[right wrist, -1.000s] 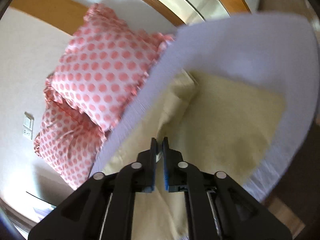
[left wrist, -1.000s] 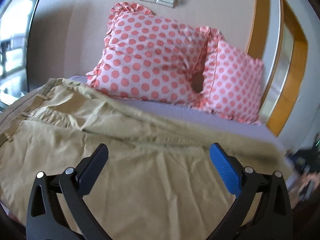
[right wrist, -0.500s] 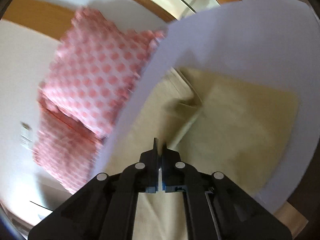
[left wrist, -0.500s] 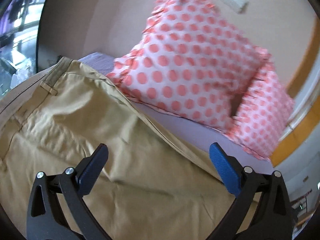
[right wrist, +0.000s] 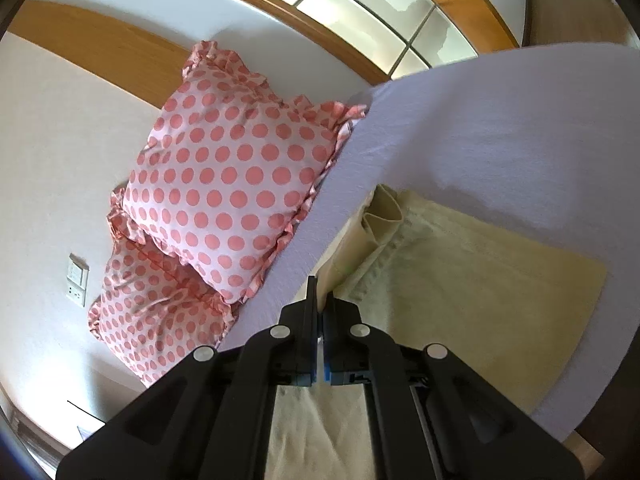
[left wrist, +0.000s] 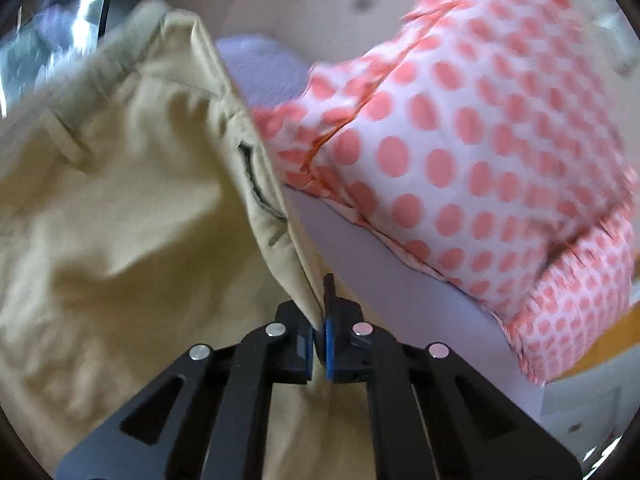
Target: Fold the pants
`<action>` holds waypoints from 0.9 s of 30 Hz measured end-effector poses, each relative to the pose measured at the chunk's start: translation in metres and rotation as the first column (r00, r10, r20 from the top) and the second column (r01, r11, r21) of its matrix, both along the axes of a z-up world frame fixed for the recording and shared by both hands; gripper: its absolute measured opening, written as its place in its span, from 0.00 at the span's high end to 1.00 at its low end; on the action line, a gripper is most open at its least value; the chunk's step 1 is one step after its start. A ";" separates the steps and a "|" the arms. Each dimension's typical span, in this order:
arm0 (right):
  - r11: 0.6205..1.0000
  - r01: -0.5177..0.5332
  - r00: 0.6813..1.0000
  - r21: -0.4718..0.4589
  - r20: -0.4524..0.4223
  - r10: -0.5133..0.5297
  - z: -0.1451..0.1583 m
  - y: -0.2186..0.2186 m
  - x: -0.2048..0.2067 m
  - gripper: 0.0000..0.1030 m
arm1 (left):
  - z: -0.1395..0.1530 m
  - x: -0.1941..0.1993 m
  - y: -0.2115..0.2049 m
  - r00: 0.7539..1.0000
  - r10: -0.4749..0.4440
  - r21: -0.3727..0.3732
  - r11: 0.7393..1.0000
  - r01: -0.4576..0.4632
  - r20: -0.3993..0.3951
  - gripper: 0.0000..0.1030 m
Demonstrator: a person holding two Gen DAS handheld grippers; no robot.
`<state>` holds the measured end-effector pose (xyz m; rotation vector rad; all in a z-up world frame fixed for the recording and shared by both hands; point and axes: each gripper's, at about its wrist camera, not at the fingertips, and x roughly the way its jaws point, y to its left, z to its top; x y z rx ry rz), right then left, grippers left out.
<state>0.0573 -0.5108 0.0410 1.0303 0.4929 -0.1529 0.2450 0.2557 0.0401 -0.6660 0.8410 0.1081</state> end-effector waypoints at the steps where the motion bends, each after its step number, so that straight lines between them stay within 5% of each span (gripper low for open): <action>1: 1.000 0.008 1.000 -0.007 0.012 -0.008 0.004 -0.001 -0.003 0.98 | 0.014 -0.023 -0.004 0.999 -0.024 0.040 0.999 0.022 0.047 0.97; 6: 0.997 0.062 0.998 -0.044 0.034 -0.061 0.021 -0.015 -0.039 0.98 | 0.054 -0.173 -0.013 0.973 -0.077 0.124 0.991 0.051 0.217 0.94; 10: 0.995 0.081 0.996 -0.059 -0.037 -0.083 0.008 -0.019 -0.059 0.98 | 0.020 -0.274 -0.021 0.980 -0.042 0.153 0.988 0.011 0.195 0.91; 15: 0.997 0.075 0.990 -0.029 -0.116 -0.078 -0.019 -0.021 -0.064 0.98 | -0.024 -0.308 -0.019 0.990 0.013 0.108 0.994 -0.028 0.139 0.91; 22: 0.996 0.052 0.981 -0.067 -0.183 -0.063 -0.027 -0.022 -0.067 0.98 | -0.044 -0.329 -0.017 0.983 0.045 0.052 0.997 -0.055 0.176 0.85; 24: 0.993 0.062 0.973 -0.102 -0.216 -0.082 -0.023 -0.020 -0.072 0.91 | -0.045 -0.334 -0.018 0.981 0.047 0.050 0.997 -0.057 0.187 0.82; 26: 0.985 0.095 0.971 -0.142 -0.205 -0.123 -0.017 -0.020 -0.084 0.54 | -0.042 -0.343 -0.018 0.976 0.062 0.054 0.996 -0.075 0.209 0.74; 27: 0.980 0.115 0.969 -0.165 -0.199 -0.147 -0.016 -0.021 -0.089 0.49 | -0.040 -0.351 -0.016 0.971 0.078 0.061 0.994 -0.094 0.224 0.68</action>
